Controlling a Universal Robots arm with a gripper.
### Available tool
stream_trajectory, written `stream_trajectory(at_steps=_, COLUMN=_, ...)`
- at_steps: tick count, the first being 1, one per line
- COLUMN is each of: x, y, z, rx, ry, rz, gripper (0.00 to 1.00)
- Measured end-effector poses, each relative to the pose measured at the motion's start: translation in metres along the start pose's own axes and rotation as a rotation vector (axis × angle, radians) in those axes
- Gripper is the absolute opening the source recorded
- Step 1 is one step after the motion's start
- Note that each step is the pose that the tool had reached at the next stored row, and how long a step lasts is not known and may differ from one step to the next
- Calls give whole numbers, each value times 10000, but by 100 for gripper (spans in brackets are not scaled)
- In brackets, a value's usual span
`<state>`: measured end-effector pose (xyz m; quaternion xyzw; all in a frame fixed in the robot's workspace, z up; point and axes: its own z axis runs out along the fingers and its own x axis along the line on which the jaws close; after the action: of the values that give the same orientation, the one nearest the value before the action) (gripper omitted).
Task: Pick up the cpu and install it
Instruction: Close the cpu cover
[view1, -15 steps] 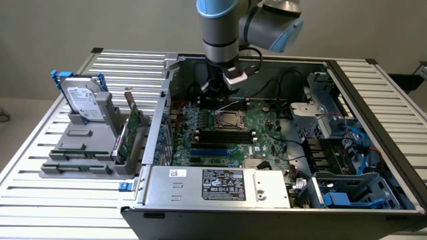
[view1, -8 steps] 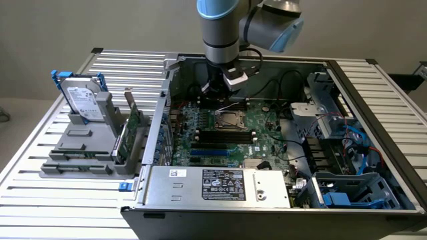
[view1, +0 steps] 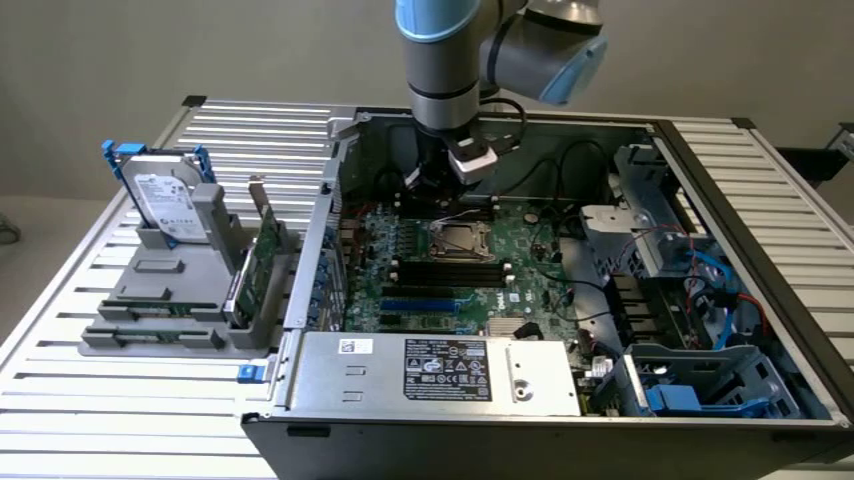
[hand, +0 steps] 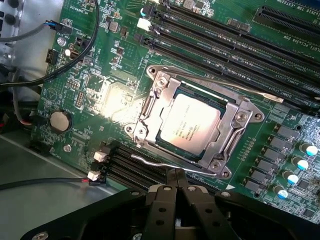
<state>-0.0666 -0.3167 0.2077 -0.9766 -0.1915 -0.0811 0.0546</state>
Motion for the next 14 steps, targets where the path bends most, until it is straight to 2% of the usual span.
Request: stream_trajectory(at_steps=14, x=34, y=24, z=67, rx=-61, ry=-3, rz=-159, gripper=11)
